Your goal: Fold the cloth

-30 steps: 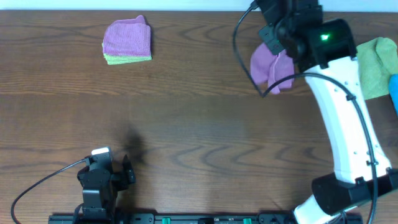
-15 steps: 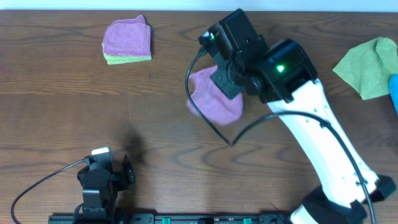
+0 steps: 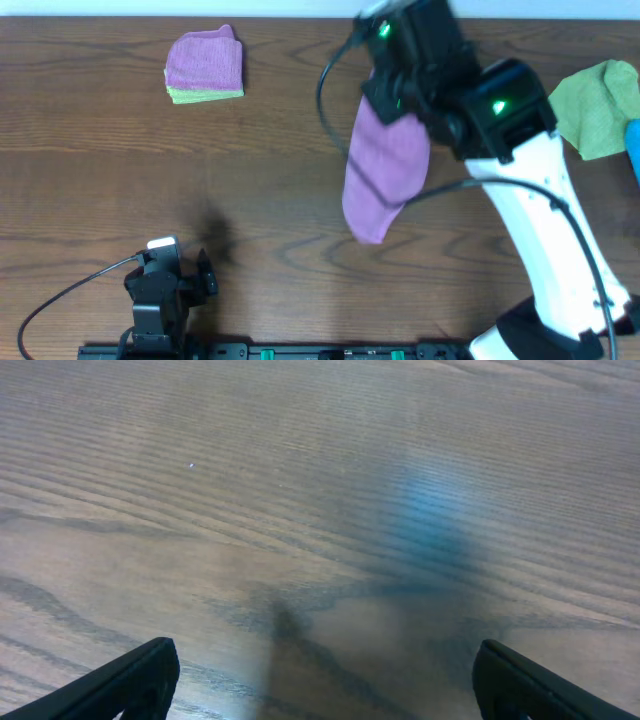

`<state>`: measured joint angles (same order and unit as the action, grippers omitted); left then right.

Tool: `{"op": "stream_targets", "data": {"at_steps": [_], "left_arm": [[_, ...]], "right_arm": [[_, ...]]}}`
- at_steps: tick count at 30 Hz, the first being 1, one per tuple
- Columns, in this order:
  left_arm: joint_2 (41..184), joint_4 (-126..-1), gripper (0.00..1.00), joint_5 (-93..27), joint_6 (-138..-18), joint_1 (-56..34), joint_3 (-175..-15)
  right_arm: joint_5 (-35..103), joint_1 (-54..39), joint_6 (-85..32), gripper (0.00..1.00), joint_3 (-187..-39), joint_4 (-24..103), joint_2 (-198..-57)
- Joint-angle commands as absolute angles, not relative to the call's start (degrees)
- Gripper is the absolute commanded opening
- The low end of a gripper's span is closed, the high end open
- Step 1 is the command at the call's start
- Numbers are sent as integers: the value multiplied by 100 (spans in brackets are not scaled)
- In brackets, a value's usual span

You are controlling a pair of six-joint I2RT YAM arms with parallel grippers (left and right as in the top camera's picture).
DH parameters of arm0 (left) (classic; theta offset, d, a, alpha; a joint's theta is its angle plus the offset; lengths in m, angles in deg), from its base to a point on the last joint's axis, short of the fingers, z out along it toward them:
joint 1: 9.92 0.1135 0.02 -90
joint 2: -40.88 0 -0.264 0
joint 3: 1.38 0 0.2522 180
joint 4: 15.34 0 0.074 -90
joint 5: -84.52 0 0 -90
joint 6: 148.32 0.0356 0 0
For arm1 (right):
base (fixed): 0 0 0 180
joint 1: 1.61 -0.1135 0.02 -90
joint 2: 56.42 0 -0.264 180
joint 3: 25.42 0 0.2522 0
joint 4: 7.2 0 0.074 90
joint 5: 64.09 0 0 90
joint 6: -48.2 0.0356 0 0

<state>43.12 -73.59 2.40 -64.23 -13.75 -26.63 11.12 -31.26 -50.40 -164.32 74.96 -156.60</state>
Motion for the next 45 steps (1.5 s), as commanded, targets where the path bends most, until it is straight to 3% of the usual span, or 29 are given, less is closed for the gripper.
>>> {"op": "stream_targets", "data": {"at_steps": [1, 6, 9, 14, 19, 20, 21, 22, 30, 35, 40, 45], "left_arm": [[4291, -7534, 95, 281, -6342, -1358, -2549], [4291, -7534, 95, 281, -6342, -1358, -2549], [4291, -7536, 95, 279, -6342, -1358, -2549], [4291, -7534, 95, 279, -6342, -1358, -2549], [4291, -7534, 95, 279, -6342, -1358, -2549], [4291, -7534, 95, 281, -6342, -1358, -2549], [4291, -7536, 95, 281, -6342, -1358, -2549], [4291, -7534, 95, 281, -6342, -1358, -2549], [4291, -7534, 95, 281, -6342, -1358, -2549], [4291, -7534, 95, 281, -6342, -1358, -2549], [4291, -7536, 95, 279, -6342, -1358, -2549], [4291, -7534, 95, 281, -6342, -1358, -2549]], "right_arm": [[454, -2822, -6126, 1, -16491, 6908, -16103], [-1614, -2739, -6786, 1, -16491, 5741, -16348], [-1675, -2816, -6924, 1, -16491, 6137, -16313], [526, -3393, -6441, 1, -16353, 7848, -16315], [2692, -3981, -6345, 1, -15704, 8148, -16326], [2845, -4086, -6345, 14, -15529, 8145, -16326], [2924, -4212, -6345, 72, -15274, 8139, -16326], [2917, -4309, -6314, 99, -15055, 8132, -16326], [2115, -4612, -5291, 99, -14137, 7697, -16326], [1324, -4510, -3921, 99, -14137, 7863, -16324], [1151, -4241, -1722, 99, -13925, 8491, -16274], [1322, -4164, -1571, 99, -12611, 7750, -15358]]}}
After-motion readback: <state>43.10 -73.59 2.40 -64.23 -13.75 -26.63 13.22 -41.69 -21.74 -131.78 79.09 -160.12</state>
